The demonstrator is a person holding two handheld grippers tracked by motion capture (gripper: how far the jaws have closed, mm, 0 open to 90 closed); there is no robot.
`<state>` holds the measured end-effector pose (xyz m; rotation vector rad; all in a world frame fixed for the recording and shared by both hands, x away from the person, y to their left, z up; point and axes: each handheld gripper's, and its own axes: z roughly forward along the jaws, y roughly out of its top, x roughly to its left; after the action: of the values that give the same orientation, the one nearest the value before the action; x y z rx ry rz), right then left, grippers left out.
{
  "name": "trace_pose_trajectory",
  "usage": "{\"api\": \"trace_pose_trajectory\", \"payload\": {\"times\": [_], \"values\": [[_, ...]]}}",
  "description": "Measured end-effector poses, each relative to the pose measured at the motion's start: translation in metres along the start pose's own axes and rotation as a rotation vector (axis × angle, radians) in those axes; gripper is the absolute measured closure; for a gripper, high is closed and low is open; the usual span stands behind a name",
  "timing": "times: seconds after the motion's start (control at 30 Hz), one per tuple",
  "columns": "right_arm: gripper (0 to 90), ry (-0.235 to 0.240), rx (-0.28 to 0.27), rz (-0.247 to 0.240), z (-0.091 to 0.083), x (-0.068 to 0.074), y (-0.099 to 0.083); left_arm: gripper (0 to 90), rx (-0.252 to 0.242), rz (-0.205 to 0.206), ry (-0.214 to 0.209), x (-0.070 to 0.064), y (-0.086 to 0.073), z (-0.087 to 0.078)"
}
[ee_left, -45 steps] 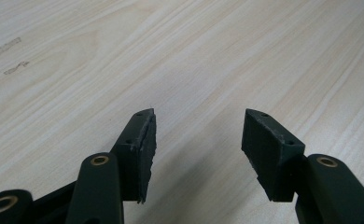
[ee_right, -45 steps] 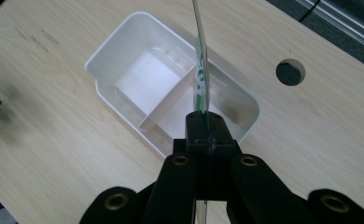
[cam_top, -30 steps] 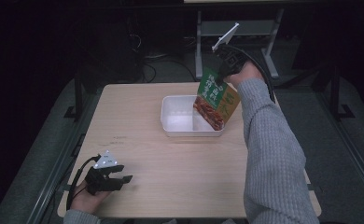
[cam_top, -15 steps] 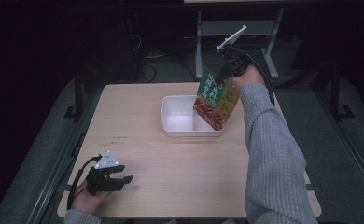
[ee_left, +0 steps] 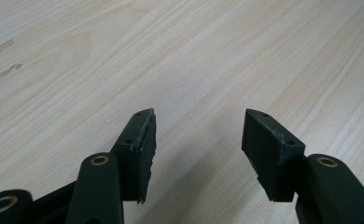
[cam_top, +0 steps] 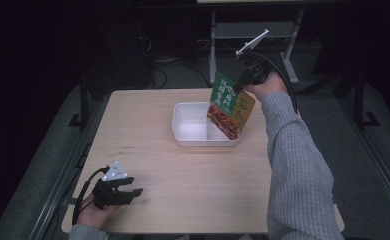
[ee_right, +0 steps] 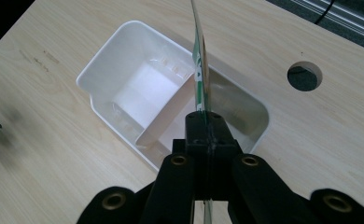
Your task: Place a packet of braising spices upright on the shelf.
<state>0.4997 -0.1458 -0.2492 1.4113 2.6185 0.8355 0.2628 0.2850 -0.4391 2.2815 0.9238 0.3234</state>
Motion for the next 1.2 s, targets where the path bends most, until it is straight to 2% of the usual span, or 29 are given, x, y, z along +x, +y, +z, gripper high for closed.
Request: {"api": "trace_pose_trajectory", "payload": {"times": [0.17, 0.27, 0.37, 0.47, 0.5, 0.67, 0.9, 1.2], "values": [[89.1, 0.008, -0.020, 0.007, 0.002, 0.000, 0.001, 44.3, 0.002, 0.002, 0.000, 0.000, 0.000, 0.000], [88.5, 0.021, -0.053, 0.034, 0.004, -0.004, -0.003, 44.1, 0.001, 0.003, 0.000, -0.001, 0.000, 0.000], [83.4, 0.037, -0.074, 0.048, 0.004, -0.007, -0.007, 43.9, -0.001, 0.001, 0.002, 0.000, 0.000, 0.000], [80.2, 0.034, -0.075, 0.050, 0.004, -0.008, -0.008, 43.7, -0.002, 0.001, 0.003, -0.001, 0.000, 0.000], [75.7, 0.029, -0.078, 0.055, 0.005, -0.009, -0.010, 43.7, -0.001, 0.002, 0.003, -0.001, 0.000, 0.000], [71.0, 0.034, -0.089, 0.061, 0.004, -0.013, -0.015, 43.5, -0.002, 0.001, 0.003, -0.001, 0.000, 0.000], [63.6, 0.030, -0.110, 0.068, -0.007, -0.018, -0.026, 42.7, -0.004, 0.002, 0.007, -0.001, 0.001, 0.000], [60.0, 0.051, -0.128, 0.063, -0.016, -0.023, -0.042, 41.5, -0.005, 0.000, 0.012, -0.002, 0.001, 0.001]]}}
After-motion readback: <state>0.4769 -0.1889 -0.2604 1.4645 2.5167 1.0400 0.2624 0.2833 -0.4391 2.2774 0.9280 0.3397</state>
